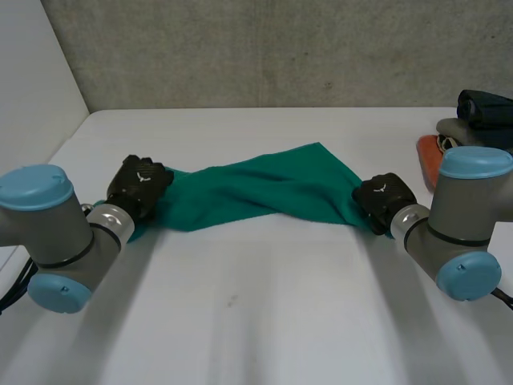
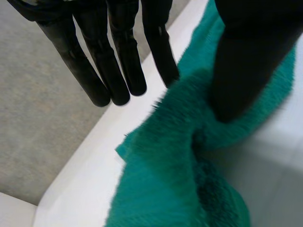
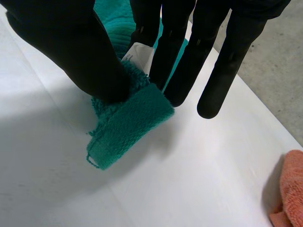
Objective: Fold the laundry.
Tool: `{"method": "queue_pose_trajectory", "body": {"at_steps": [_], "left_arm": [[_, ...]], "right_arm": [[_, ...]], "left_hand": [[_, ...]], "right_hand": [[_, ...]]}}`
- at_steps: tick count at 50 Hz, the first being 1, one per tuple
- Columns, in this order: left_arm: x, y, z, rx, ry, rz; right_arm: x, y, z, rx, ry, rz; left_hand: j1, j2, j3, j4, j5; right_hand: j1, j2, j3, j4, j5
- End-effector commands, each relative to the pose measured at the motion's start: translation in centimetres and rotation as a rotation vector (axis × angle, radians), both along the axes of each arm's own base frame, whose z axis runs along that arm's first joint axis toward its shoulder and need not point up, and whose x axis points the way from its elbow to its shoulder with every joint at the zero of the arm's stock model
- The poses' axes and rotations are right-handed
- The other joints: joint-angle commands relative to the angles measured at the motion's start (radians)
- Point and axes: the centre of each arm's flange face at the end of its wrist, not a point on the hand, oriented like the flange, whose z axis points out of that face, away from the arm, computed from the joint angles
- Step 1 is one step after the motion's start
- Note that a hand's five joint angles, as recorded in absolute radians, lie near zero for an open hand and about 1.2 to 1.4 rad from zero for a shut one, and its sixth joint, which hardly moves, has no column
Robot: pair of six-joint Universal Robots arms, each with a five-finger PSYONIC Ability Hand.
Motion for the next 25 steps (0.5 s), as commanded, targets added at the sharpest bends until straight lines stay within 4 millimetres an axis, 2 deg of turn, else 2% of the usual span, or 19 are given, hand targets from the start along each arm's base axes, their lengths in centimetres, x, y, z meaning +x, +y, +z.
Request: {"method": "queue_pose_trajectory", "body": {"at_steps": [1, 3, 7, 8, 11, 12, 15, 16, 19, 20, 23, 25], "left_arm": [[0.0, 0.0, 0.1, 0.027, -0.032, 0.0], [0.1, 0.1, 0.8, 0.02, -0.028, 0.004], [0.0, 1.1, 3.0, -0.011, -0.008, -0.001], [-0.1, 1.8, 4.5, -0.035, 0.01, -0.007], [-0.4, 3.1, 7.9, -0.095, 0.063, -0.018], [-0.4, 4.0, 10.4, -0.131, 0.116, -0.018], [-0.1, 5.4, 14.2, -0.183, 0.211, -0.019], [0.2, 6.3, 16.7, -0.223, 0.272, -0.027], [0.5, 7.7, 20.2, -0.279, 0.357, -0.044], [0.8, 8.4, 21.9, -0.298, 0.402, -0.054], [0.8, 8.0, 22.7, -0.273, 0.434, -0.059], [0.6, 7.0, 22.3, -0.248, 0.424, -0.053]], "right_arm": [[-1.1, -0.7, 0.6, -0.03, 0.019, -0.025], [-1.4, -0.7, 1.0, -0.031, 0.033, -0.029], [-2.3, -0.2, 3.1, -0.043, 0.06, -0.039], [-2.8, 0.1, 4.3, -0.055, 0.065, -0.044], [-3.3, 0.7, 6.3, -0.073, 0.073, -0.048], [-3.6, 1.1, 7.8, -0.088, 0.072, -0.053], [-4.2, 1.7, 10.5, -0.126, 0.061, -0.067], [-4.6, 2.1, 12.4, -0.162, 0.047, -0.077], [-4.9, 2.6, 14.7, -0.205, 0.019, -0.084], [-5.0, 2.8, 15.9, -0.224, -0.004, -0.087], [-4.9, 2.8, 17.1, -0.236, -0.039, -0.09], [-4.7, 2.6, 17.0, -0.224, -0.048, -0.088]], "left_hand": [[0.517, 0.55, 0.553, 0.55, 0.555], [0.517, 0.55, 0.553, 0.55, 0.555], [0.517, 0.55, 0.553, 0.55, 0.555], [0.517, 0.55, 0.553, 0.55, 0.555], [0.517, 0.55, 0.553, 0.55, 0.555], [0.517, 0.55, 0.553, 0.55, 0.555], [0.517, 0.55, 0.553, 0.55, 0.555], [0.517, 0.55, 0.553, 0.55, 0.555], [0.517, 0.55, 0.553, 0.55, 0.555], [0.517, 0.55, 0.553, 0.55, 0.555], [0.517, 0.55, 0.553, 0.55, 0.555], [0.517, 0.55, 0.553, 0.55, 0.555]], "right_hand": [[0.275, 0.213, 0.206, 0.199, 0.233], [0.275, 0.213, 0.206, 0.199, 0.233], [0.275, 0.213, 0.206, 0.199, 0.233], [0.275, 0.213, 0.206, 0.199, 0.233], [0.275, 0.213, 0.206, 0.199, 0.233], [0.275, 0.213, 0.206, 0.199, 0.233], [0.275, 0.213, 0.206, 0.199, 0.233], [0.275, 0.213, 0.206, 0.199, 0.233], [0.275, 0.213, 0.206, 0.199, 0.233], [0.275, 0.213, 0.206, 0.199, 0.233], [0.275, 0.213, 0.206, 0.199, 0.233], [0.275, 0.213, 0.206, 0.199, 0.233]]}}
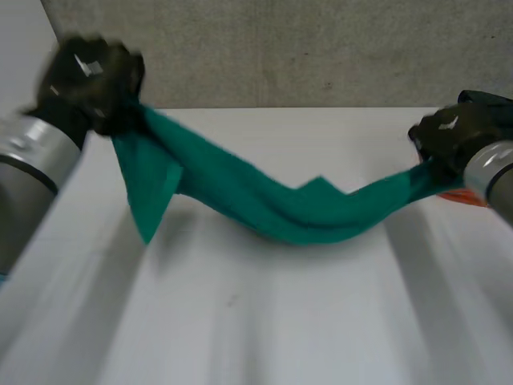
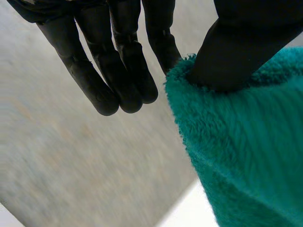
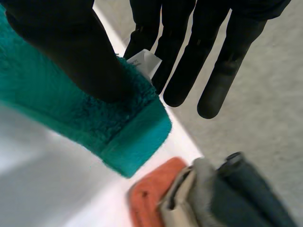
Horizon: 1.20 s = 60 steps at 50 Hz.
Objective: Fold the laundry.
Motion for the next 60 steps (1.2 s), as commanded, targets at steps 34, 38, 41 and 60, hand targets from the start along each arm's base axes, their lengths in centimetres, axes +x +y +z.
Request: {"method": "queue_pose_trajectory", "body": {"at_steps": [34, 38, 41, 60], "left_arm": [[-1.8, -3.1, -13.1, 0.447, -0.284, 0.054], [-1.9, 0.7, -15.3, 0.519, -0.345, -0.037], [-2.0, 2.1, -16.7, 0.553, -0.383, -0.073], [-2.2, -0.5, -21.1, 0.519, -0.524, 0.007]], "right_arm": [[3.4, -2.9, -9.2, 0.096, 0.065, -0.122], [3.0, -2.9, -9.5, 0.108, 0.078, -0.118], [2.8, -2.8, -9.8, 0.119, 0.079, -0.11], [2.5, -1.2, -10.3, 0.152, 0.076, -0.08]], "left_hand": [[-0.642, -0.684, -0.676, -0.682, -0.645], [-0.463, -0.504, -0.497, -0.503, -0.466], [-0.437, -0.478, -0.471, -0.476, -0.439], [-0.63, -0.672, -0.664, -0.67, -0.633]], "right_hand": [[0.275, 0.213, 0.205, 0.197, 0.233], [0.275, 0.213, 0.205, 0.197, 0.233], [0.275, 0.213, 0.205, 0.197, 0.233], [0.275, 0.213, 0.205, 0.197, 0.233]]}}
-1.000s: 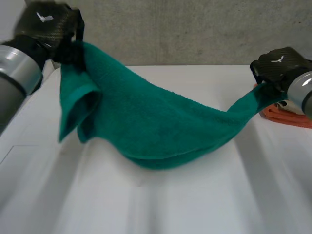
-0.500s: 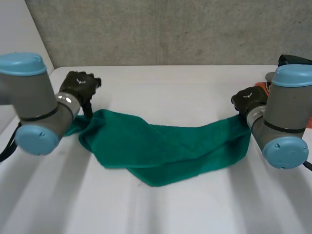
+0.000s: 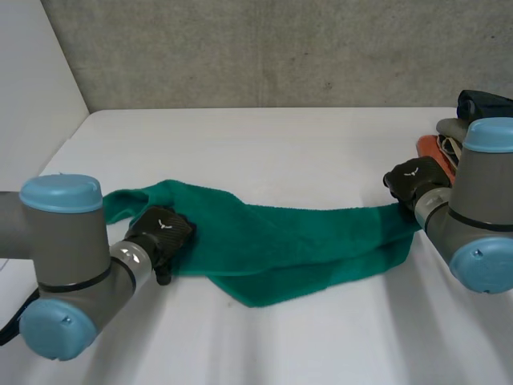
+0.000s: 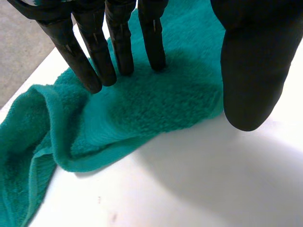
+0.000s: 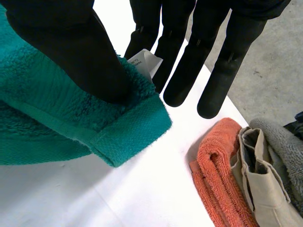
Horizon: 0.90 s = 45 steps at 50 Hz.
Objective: Fold the laundry.
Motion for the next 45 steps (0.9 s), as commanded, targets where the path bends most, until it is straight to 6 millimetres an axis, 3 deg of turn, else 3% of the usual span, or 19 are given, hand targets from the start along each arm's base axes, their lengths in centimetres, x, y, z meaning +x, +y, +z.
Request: {"method": "queue_pose_trajectory", "body": {"at_steps": [1, 6, 9, 12, 16, 20, 23, 28, 34, 39, 45], "left_arm": [[-0.2, -1.3, -1.2, -0.039, -0.052, -0.017], [-0.7, -2.1, -1.2, -0.073, -0.039, -0.03], [-1.0, -2.7, -0.9, -0.099, -0.024, -0.031], [-1.1, -3.4, 0.1, -0.136, -0.01, -0.013], [-1.1, -3.2, 3.0, -0.185, 0.052, 0.016], [-0.5, -2.5, 10.2, -0.291, 0.258, 0.06], [0.0, -2.3, 10.9, -0.256, 0.295, 0.076], [1.0, -0.9, 11.3, -0.164, 0.242, 0.081], [1.3, 0.4, 9.2, 0.01, 0.122, 0.053], [0.7, -2.8, 5.6, 0.061, 0.095, 0.072], [0.3, -6.6, 2.7, 0.059, 0.093, 0.096]], "right_arm": [[-0.2, 0.5, -0.4, 0.008, 0.001, 0.007], [-0.2, 0.7, -0.6, 0.004, -0.001, 0.013], [-0.3, 0.8, -0.7, 0.001, -0.002, 0.013], [-0.4, 0.9, -0.4, -0.003, -0.002, 0.011], [-0.9, 0.8, 1.1, -0.03, -0.01, -0.003], [-1.3, 1.3, 3.5, -0.045, -0.008, 0.021], [-1.4, 1.8, 4.5, -0.027, 0.012, 0.052], [-2.6, 3.5, 6.8, 0.034, 0.122, 0.092], [-1.9, 5.4, 6.6, 0.108, 0.203, 0.201], [-0.6, 5.5, 3.9, 0.167, 0.203, 0.235], [0.4, 3.8, 1.6, 0.13, 0.147, 0.17]], "left_hand": [[0.09, 0.097, 0.097, 0.11, 0.115], [0.398, 0.405, 0.405, 0.418, 0.423], [0.855, 0.862, 0.862, 0.875, 0.881], [0.912, 0.919, 0.919, 0.932, 0.938], [0.912, 0.919, 0.919, 0.932, 0.938], [0.912, 0.919, 0.919, 0.932, 0.938], [0.912, 0.919, 0.919, 0.932, 0.938], [0.912, 0.919, 0.919, 0.932, 0.938], [0.912, 0.919, 0.919, 0.932, 0.938], [0.912, 0.919, 0.919, 0.932, 0.938], [0.912, 0.919, 0.919, 0.932, 0.938]], "right_hand": [[0.275, 0.213, 0.205, 0.196, 0.225], [0.275, 0.213, 0.205, 0.196, 0.225], [0.275, 0.213, 0.205, 0.196, 0.225], [0.275, 0.213, 0.205, 0.196, 0.225], [0.275, 0.213, 0.205, 0.196, 0.225], [0.275, 0.213, 0.205, 0.196, 0.225], [0.275, 0.213, 0.205, 0.196, 0.225], [0.275, 0.213, 0.205, 0.196, 0.225], [0.275, 0.213, 0.205, 0.196, 0.225], [0.275, 0.213, 0.205, 0.196, 0.225], [0.275, 0.213, 0.205, 0.196, 0.225]]}}
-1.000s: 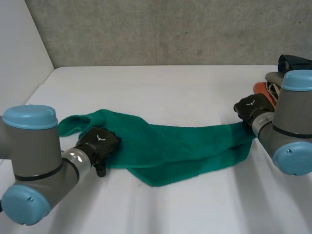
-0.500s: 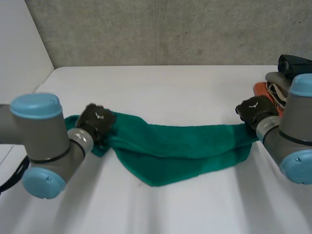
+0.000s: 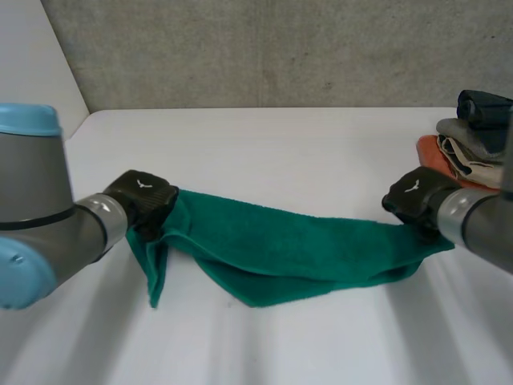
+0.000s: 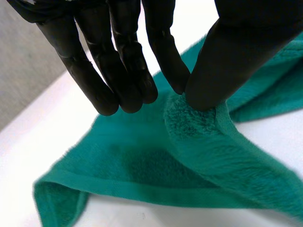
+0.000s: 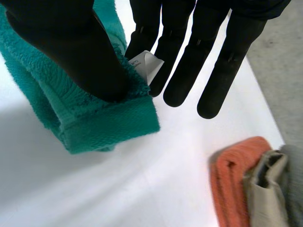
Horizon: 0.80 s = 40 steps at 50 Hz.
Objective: Fold the laundry.
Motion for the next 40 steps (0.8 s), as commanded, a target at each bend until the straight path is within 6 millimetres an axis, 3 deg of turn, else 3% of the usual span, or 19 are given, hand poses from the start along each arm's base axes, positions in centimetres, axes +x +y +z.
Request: {"method": "queue_pose_trajectory", "body": {"at_steps": [1, 7, 11, 17, 22, 25, 27, 29, 30, 32, 36, 40], "left_arm": [[-0.6, -4.7, -3.8, 0.006, 0.003, 0.031], [-1.1, -4.3, -3.2, 0.026, 0.017, 0.026], [-1.3, -2.5, -2.7, 0.04, 0.009, 0.02], [-1.6, -0.3, -1.8, 0.019, 0.015, 0.052], [-2.1, -0.2, -2.2, -0.002, 0.028, 0.067], [-2.0, -0.8, -3.8, 0.014, 0.001, 0.103], [-1.9, -1.0, -4.6, 0.037, -0.018, 0.117], [-1.9, -1.2, -5.0, 0.045, -0.024, 0.117], [-2.0, -1.4, -5.0, 0.039, -0.022, 0.114], [-2.0, -2.0, -4.7, 0.017, -0.012, 0.115], [-2.2, -4.3, -2.1, -0.103, 0.052, 0.13], [-2.5, -7.5, 3.1, -0.322, 0.159, 0.145]], "right_arm": [[1.3, -1.9, -3.1, -0.041, -0.064, -0.076], [1.5, -2.4, -3.8, -0.074, -0.079, -0.106], [1.3, -2.5, -3.8, -0.074, -0.082, -0.114], [0.8, -2.6, -3.9, -0.075, -0.077, -0.122], [0.6, -2.4, -4.0, -0.068, -0.074, -0.127], [0.4, -2.3, -4.1, -0.064, -0.073, -0.128], [0.4, -2.3, -4.2, -0.063, -0.074, -0.127], [0.4, -2.4, -4.4, -0.064, -0.071, -0.125], [0.4, -2.4, -4.5, -0.065, -0.069, -0.12], [0.6, -2.6, -4.6, -0.072, -0.067, -0.113], [1.6, -3.6, -4.5, -0.133, -0.082, -0.084], [3.2, -6.1, -2.0, -0.312, -0.164, -0.091]], "left_hand": [[0.217, 0.2, 0.209, 0.201, 0.24], [0.156, 0.14, 0.148, 0.141, 0.18], [-0.573, -0.59, -0.581, -0.589, -0.55], [-0.748, -0.765, -0.756, -0.764, -0.725], [-0.775, -0.792, -0.783, -0.791, -0.752], [-0.705, -0.722, -0.713, -0.72, -0.681], [-0.541, -0.558, -0.549, -0.556, -0.517], [-0.122, -0.139, -0.13, -0.137, -0.098], [0.214, 0.197, 0.206, 0.198, 0.237], [0.217, 0.2, 0.209, 0.201, 0.24], [0.217, 0.2, 0.209, 0.201, 0.24], [0.217, 0.2, 0.209, 0.201, 0.24]], "right_hand": [[0.275, 0.213, 0.205, 0.196, 0.225], [0.275, 0.213, 0.205, 0.196, 0.225], [0.275, 0.213, 0.205, 0.196, 0.225], [0.275, 0.213, 0.205, 0.196, 0.225], [0.275, 0.213, 0.205, 0.196, 0.225], [0.275, 0.213, 0.205, 0.196, 0.225], [0.275, 0.213, 0.205, 0.196, 0.225], [0.275, 0.213, 0.205, 0.196, 0.225], [0.275, 0.213, 0.205, 0.196, 0.225], [0.275, 0.213, 0.205, 0.196, 0.225], [0.275, 0.213, 0.205, 0.196, 0.225], [0.275, 0.213, 0.205, 0.196, 0.225]]}}
